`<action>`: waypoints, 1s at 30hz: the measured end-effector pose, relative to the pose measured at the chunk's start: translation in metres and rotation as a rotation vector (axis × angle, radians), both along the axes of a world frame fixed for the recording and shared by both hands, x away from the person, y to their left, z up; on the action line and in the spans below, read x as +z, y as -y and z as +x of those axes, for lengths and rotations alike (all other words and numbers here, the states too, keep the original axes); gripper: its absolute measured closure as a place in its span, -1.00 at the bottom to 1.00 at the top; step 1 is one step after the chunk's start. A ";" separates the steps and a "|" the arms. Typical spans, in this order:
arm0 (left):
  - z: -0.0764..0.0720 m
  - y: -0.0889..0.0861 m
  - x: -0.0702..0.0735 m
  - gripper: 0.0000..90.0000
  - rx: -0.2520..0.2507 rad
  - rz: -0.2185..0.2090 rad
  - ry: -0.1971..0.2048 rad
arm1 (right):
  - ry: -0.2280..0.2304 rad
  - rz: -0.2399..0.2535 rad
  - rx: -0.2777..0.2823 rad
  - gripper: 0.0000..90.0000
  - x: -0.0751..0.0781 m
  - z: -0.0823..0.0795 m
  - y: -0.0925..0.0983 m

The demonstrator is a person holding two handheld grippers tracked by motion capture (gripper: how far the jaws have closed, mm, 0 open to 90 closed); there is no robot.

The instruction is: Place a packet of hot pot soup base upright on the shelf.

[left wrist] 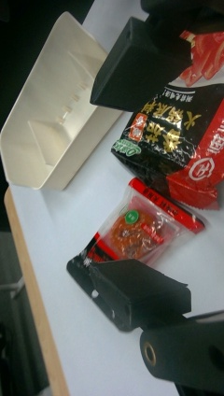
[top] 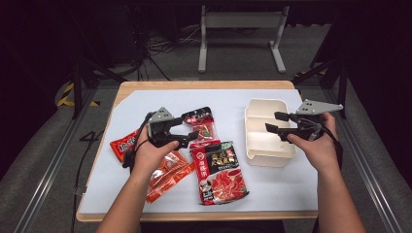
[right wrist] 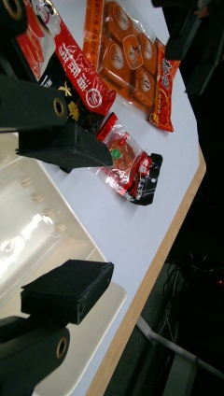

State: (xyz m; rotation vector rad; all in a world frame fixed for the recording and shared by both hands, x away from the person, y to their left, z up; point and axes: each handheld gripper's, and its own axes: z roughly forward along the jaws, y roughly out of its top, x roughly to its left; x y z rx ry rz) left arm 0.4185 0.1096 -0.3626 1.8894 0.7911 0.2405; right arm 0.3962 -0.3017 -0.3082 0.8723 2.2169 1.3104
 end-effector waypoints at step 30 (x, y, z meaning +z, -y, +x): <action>0.014 0.020 -0.069 0.09 -0.074 0.208 -0.262 | -0.039 0.020 0.023 0.20 -0.002 -0.005 -0.002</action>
